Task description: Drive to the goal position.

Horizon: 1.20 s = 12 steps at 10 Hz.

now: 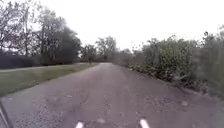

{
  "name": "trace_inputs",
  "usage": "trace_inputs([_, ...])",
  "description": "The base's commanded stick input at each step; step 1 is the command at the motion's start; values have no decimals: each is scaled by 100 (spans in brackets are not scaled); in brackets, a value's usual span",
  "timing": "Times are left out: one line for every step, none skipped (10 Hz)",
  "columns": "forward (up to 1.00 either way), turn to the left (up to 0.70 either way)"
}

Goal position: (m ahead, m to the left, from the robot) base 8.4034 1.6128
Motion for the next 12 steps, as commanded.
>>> trace_inputs([70, 0])
trace_inputs([70, 0])
trace_inputs([70, 0])
trace_inputs([70, 0])
trace_inputs([70, 0])
trace_inputs([70, 0])
trace_inputs([70, 0])
trace_inputs([70, 0])
trace_inputs([70, 0])
trace_inputs([70, 0])
trace_inputs([70, 0])
trace_inputs([70, 0])
